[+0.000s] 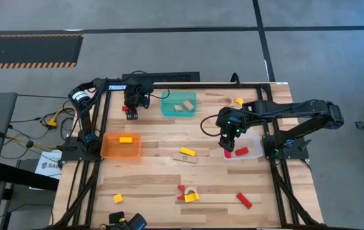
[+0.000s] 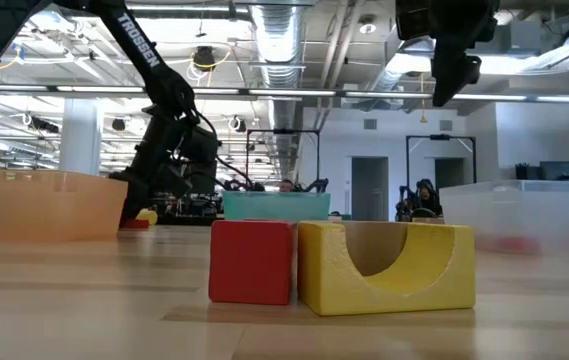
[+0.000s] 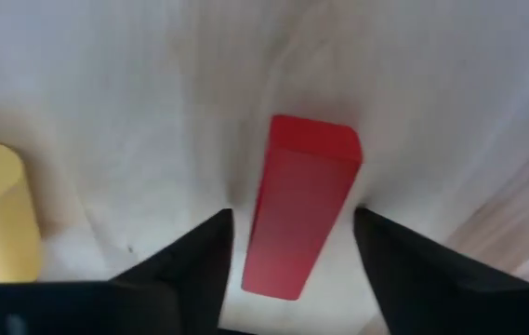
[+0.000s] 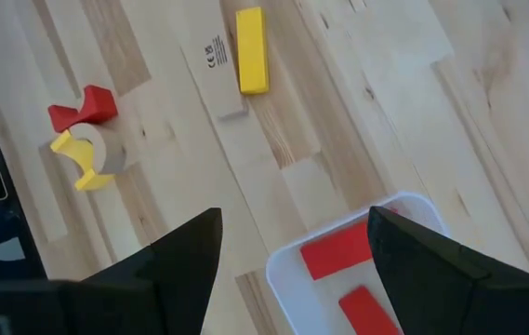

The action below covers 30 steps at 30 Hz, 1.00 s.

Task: Sort & place blocks by color
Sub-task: Put the red block into the white bin

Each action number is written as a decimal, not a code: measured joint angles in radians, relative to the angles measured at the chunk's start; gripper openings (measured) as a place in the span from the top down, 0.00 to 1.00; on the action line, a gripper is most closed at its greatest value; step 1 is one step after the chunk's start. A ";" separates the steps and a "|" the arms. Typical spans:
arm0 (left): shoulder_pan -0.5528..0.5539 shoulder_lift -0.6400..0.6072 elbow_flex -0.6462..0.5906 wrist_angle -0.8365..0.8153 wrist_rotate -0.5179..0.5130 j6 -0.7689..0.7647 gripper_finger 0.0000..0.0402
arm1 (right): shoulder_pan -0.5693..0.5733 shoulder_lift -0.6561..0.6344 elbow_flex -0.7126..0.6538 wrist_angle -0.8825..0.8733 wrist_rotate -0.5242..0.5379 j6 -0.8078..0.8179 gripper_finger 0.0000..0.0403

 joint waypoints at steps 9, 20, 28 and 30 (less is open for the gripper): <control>0.002 0.002 0.042 -0.058 0.076 -0.102 0.83 | 0.000 0.000 0.000 0.002 0.004 -0.008 0.27; -0.012 -0.190 0.077 -0.044 0.510 -0.283 0.83 | -0.011 0.000 0.000 0.154 0.054 -0.037 0.27; -0.046 -0.454 -0.019 0.347 0.936 -0.623 0.82 | -0.051 0.004 0.000 0.474 0.058 -0.086 0.27; -0.075 -0.515 -0.081 0.550 1.023 -0.764 0.82 | -0.061 0.004 -0.013 0.565 0.062 -0.095 0.27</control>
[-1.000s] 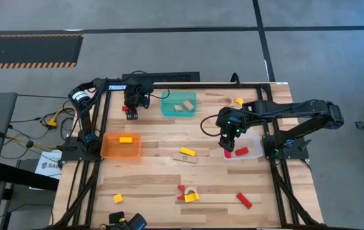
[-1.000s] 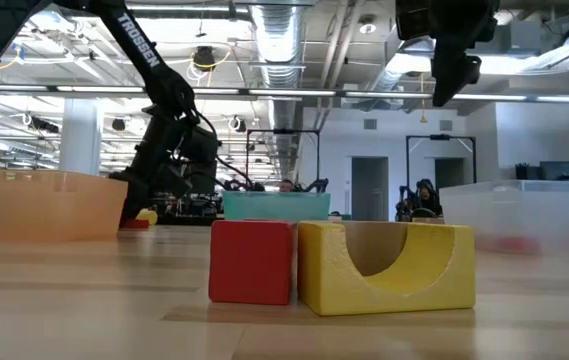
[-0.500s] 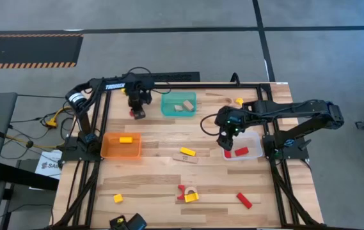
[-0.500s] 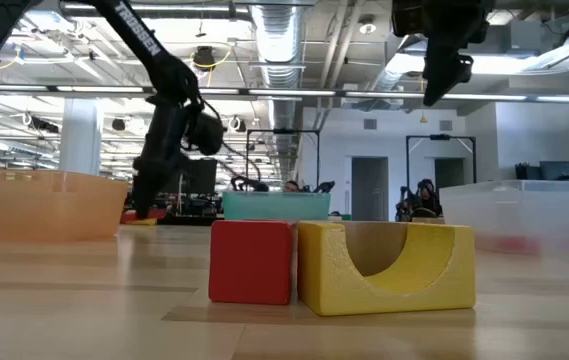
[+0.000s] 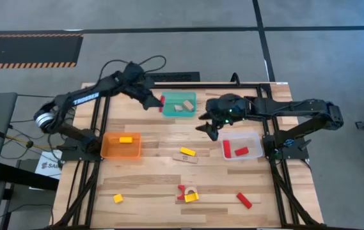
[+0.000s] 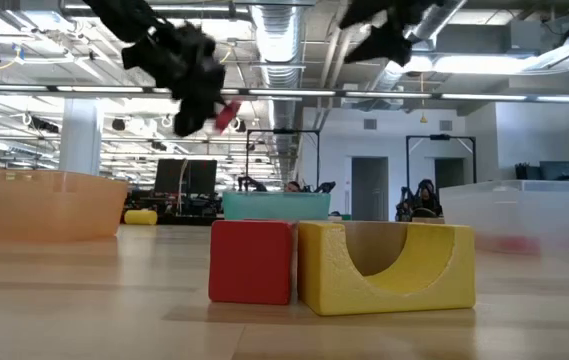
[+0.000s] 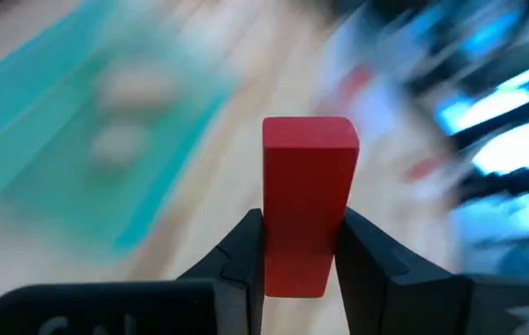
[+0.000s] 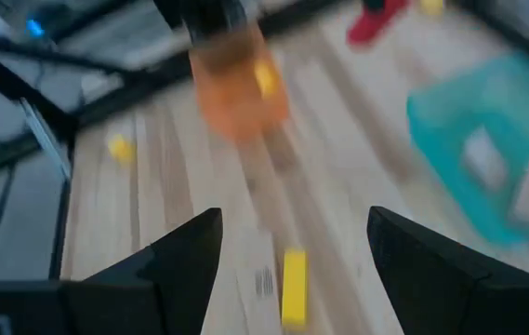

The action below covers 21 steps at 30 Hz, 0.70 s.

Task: Sort & place blocks by color
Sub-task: Put the red block into the white bin

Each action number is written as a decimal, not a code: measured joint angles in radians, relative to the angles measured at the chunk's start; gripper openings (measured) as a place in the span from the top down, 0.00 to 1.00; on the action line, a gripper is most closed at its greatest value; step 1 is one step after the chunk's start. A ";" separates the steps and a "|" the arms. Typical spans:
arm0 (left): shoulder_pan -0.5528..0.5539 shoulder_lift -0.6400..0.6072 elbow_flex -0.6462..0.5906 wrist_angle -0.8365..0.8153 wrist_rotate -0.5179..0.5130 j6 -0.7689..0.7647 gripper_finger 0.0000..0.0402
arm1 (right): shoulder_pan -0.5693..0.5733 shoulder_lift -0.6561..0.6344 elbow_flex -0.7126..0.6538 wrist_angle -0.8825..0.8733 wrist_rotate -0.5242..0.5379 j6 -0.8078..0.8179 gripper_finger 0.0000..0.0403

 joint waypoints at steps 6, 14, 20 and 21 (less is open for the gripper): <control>-0.118 -0.113 -0.213 0.642 -0.012 -0.435 0.82 | -0.025 0.000 -0.004 0.230 0.000 -0.259 0.27; -0.297 -0.119 -0.420 1.257 -0.572 -0.953 0.82 | 0.013 0.033 -0.003 0.484 0.288 -0.459 0.28; -0.383 -0.118 -0.446 1.376 -0.880 -1.040 0.82 | 0.032 0.096 -0.005 0.588 0.464 -0.507 0.28; -0.390 -0.119 -0.446 1.378 -0.895 -1.040 0.82 | 0.031 0.122 -0.007 0.610 0.476 -0.522 0.28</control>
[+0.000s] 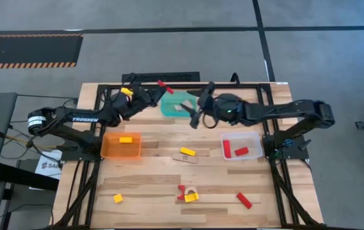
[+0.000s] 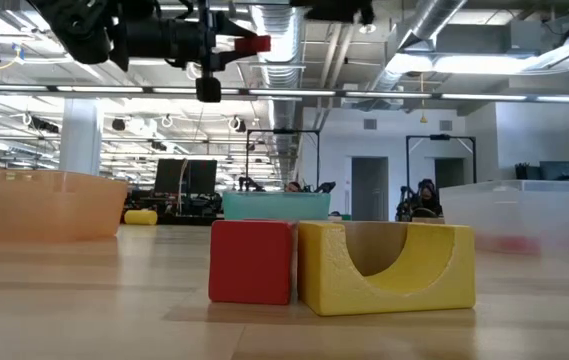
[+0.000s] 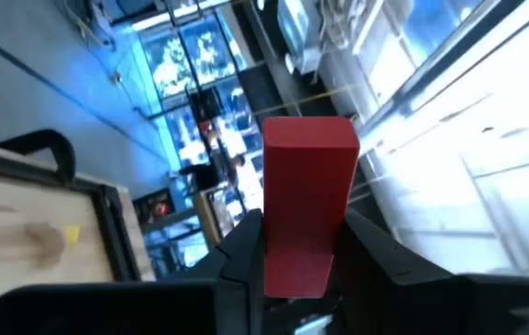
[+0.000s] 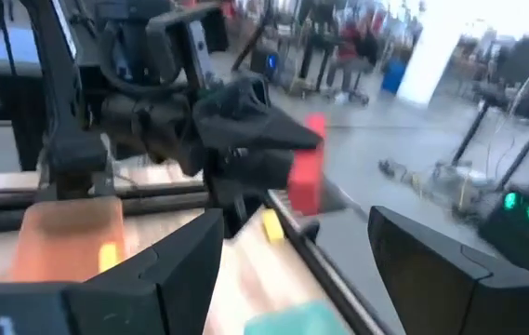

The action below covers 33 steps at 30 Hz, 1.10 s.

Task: Sort & place blocks by color
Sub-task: Put the red block into the white bin

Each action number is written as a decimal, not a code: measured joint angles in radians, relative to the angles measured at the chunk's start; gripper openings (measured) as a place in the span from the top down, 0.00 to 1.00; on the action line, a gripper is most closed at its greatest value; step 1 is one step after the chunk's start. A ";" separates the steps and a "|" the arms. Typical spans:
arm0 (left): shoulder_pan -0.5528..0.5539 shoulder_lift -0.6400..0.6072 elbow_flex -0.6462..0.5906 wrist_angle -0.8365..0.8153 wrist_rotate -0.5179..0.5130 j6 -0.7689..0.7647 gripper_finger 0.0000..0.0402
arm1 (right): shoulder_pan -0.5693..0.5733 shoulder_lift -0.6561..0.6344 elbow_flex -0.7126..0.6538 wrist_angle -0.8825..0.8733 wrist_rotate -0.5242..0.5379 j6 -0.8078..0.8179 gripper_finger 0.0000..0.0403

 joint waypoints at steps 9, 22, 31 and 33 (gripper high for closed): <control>-0.016 0.000 0.000 0.000 0.002 -0.013 0.82 | -0.020 0.149 0.047 0.157 0.018 -0.056 0.28; -0.017 0.000 0.000 -0.001 0.048 -0.013 0.82 | -0.044 0.252 0.147 0.134 0.015 -0.055 0.31; -0.017 0.000 0.001 0.001 0.062 -0.013 0.82 | -0.061 0.255 0.154 0.086 0.044 -0.016 0.55; -0.016 0.000 0.001 0.001 0.065 -0.012 0.82 | -0.064 0.255 0.154 0.072 0.035 0.007 0.63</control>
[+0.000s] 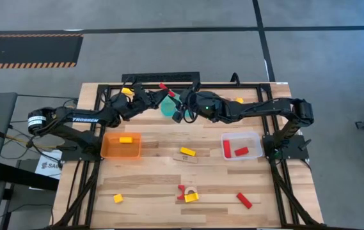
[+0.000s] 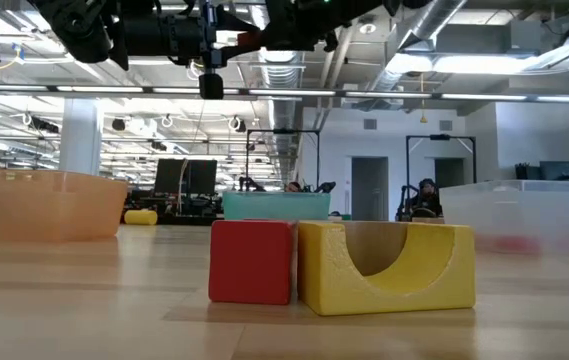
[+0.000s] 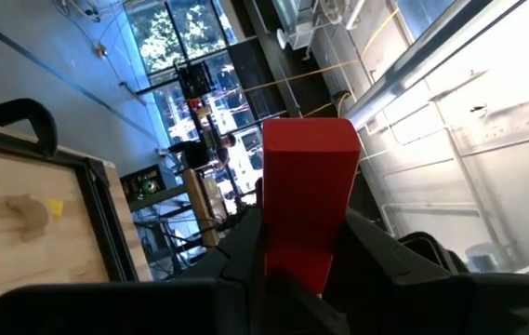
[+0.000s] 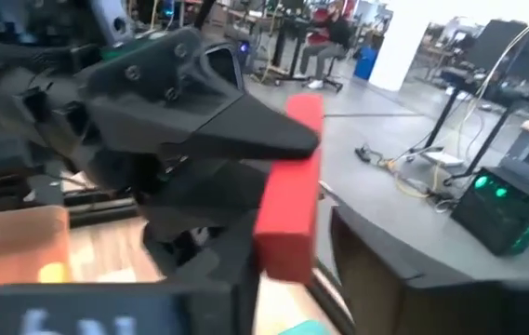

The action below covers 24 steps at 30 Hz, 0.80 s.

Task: Sort & place blocks by color
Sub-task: Put the red block into the white bin

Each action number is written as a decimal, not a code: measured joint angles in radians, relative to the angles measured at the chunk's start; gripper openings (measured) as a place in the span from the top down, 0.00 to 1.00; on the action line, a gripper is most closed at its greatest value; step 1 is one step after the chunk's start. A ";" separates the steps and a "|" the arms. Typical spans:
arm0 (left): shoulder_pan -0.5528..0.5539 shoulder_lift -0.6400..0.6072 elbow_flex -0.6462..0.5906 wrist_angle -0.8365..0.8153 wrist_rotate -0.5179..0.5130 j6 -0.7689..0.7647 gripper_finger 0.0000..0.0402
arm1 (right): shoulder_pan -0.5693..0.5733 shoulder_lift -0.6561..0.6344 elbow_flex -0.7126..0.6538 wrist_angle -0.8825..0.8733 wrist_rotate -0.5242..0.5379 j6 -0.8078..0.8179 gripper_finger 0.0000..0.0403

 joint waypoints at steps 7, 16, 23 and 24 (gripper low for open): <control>0.001 -0.001 0.000 -0.035 0.030 0.025 0.78 | 0.009 -0.019 -0.004 -0.059 -0.028 -0.029 0.89; 0.103 -0.001 0.001 -0.077 0.318 0.243 0.52 | 0.043 -0.194 -0.003 -0.433 -0.071 0.044 0.89; 0.223 -0.008 -0.001 -0.219 0.518 0.244 0.45 | 0.031 -0.389 0.000 -0.902 -0.181 0.183 0.88; 0.230 -0.010 0.000 -0.236 0.520 0.254 0.45 | 0.031 -0.415 0.000 -0.979 -0.193 0.211 0.88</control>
